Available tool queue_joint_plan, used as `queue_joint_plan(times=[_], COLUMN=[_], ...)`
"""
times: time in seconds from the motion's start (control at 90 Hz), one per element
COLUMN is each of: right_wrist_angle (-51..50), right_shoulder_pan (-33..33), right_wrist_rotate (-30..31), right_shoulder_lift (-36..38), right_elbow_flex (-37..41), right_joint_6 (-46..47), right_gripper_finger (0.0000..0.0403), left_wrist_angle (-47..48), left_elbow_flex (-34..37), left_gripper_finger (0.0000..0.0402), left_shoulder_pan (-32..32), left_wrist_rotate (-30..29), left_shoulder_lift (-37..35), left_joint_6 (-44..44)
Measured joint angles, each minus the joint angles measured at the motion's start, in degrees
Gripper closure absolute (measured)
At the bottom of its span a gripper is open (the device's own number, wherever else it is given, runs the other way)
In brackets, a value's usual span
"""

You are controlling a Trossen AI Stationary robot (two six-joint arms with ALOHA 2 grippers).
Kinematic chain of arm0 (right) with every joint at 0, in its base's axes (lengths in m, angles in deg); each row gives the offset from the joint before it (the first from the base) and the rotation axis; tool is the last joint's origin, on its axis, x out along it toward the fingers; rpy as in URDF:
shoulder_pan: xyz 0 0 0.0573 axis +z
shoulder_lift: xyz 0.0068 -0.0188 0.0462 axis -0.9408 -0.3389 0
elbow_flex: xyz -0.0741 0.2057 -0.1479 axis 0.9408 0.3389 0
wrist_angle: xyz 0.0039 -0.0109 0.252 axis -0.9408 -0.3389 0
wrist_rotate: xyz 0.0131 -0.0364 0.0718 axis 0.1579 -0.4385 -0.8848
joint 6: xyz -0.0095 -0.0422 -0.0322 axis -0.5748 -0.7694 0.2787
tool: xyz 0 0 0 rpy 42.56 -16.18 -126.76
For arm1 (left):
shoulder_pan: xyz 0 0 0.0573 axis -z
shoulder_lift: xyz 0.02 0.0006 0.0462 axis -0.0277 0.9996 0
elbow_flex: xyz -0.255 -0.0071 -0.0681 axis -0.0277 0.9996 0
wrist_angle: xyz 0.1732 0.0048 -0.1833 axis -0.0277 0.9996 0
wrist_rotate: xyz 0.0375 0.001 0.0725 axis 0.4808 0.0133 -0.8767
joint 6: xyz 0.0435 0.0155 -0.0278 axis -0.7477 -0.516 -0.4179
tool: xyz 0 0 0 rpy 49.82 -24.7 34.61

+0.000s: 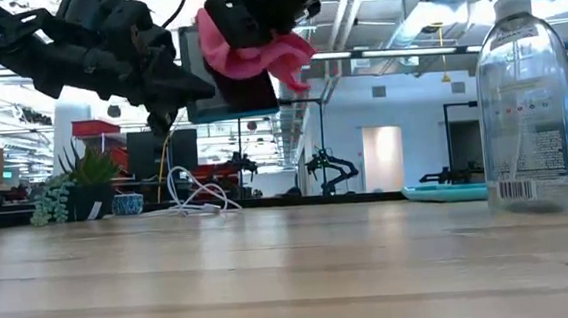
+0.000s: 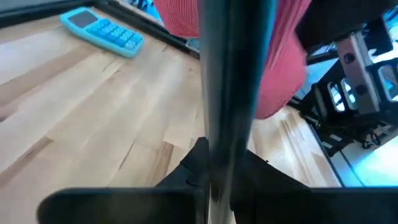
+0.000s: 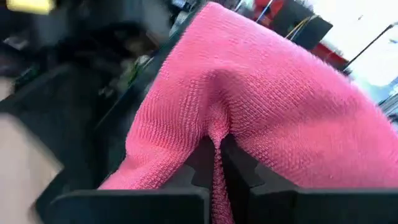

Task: Apply microfiber cloth
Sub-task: Wipe the front of the cellphone with the pink microfiber cloth

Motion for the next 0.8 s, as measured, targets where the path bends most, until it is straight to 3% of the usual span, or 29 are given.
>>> queue_joint_plan(times=[0.2, 0.411, 0.522, 0.689, 0.8], right_wrist_angle=[-7.4, 3.8, 9.6, 8.3, 1.6], right_shoulder_pan=[0.9, 0.4, -0.7, -0.8, 0.4], right_wrist_rotate=[-3.8, -0.5, 5.9, 7.1, 5.2], right_shoulder_lift=[-0.3, -0.5, -0.5, -0.4, -0.3], right_elbow_flex=[0.0, 0.1, 0.1, 0.1, 0.1], right_joint_6=[9.6, 1.4, 0.7, 0.7, 5.4], right_gripper_finger=[0.0403, 0.0403, 0.0403, 0.0403, 0.0403], left_wrist_angle=[-0.1, 0.8, 1.5, 2.5, 3.4], left_elbow_flex=[0.0, -0.1, -0.1, -0.1, -0.1], left_gripper_finger=[0.0389, 0.0389, 0.0389, 0.0389, 0.0389], left_shoulder_pan=[-0.1, -0.1, -0.1, -0.1, 0.0], left_wrist_rotate=[-0.3, 0.5, 0.2, -1.7, -1.6], left_shoulder_lift=[0.0, -0.1, -0.1, -0.1, 0.0], left_joint_6=[-1.2, -1.3, -1.0, -1.2, -1.7])
